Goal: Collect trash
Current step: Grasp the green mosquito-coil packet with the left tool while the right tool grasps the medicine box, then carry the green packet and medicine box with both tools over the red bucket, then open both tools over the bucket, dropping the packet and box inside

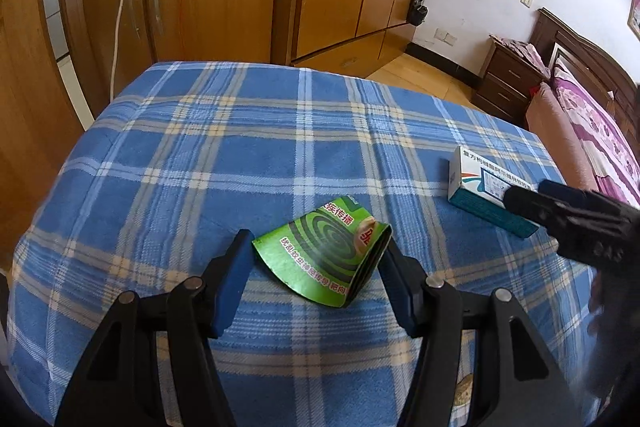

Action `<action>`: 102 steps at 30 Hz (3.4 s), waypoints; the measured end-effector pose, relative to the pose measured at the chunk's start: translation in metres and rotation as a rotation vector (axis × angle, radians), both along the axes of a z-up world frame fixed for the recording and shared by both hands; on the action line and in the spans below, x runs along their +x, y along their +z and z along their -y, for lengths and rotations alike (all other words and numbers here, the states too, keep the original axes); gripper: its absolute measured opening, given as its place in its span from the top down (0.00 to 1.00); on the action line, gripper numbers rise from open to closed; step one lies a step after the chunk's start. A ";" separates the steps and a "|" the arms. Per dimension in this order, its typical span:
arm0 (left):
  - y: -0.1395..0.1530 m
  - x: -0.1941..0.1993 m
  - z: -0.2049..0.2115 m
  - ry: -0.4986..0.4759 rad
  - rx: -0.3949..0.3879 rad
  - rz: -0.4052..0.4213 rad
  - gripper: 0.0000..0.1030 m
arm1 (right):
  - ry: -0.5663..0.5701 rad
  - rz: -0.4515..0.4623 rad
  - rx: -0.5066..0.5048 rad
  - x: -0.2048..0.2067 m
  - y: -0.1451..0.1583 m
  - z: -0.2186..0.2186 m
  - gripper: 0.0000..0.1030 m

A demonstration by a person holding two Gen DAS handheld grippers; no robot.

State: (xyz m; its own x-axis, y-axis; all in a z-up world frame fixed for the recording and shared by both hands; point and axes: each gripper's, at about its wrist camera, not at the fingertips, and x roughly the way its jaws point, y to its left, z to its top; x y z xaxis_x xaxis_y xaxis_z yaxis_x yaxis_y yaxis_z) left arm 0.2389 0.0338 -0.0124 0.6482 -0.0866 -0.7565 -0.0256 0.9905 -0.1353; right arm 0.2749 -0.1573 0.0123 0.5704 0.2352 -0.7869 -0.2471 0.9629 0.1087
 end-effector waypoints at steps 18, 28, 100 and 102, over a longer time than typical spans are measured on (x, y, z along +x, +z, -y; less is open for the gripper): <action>-0.001 0.001 0.005 -0.014 -0.013 -0.003 0.40 | 0.144 -0.032 0.003 -0.005 -0.013 -0.021 0.22; 0.012 -0.010 0.011 -0.038 -0.012 0.023 0.40 | 0.075 -0.002 0.036 -0.025 -0.009 -0.014 0.38; 0.048 -0.086 0.326 -0.618 0.022 0.041 0.40 | -0.657 0.109 0.165 -0.231 0.010 0.276 0.37; 0.046 -0.084 0.332 -0.625 0.026 0.038 0.40 | -0.655 0.108 0.160 -0.231 0.009 0.275 0.37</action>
State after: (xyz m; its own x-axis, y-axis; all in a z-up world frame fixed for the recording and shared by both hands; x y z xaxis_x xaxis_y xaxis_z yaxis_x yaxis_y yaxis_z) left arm 0.1545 -0.2981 0.0335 0.5073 -0.4404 -0.7407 0.5641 0.8195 -0.1008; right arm 0.0438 -0.4324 0.0216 0.7080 -0.0762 -0.7021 0.3634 0.8917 0.2697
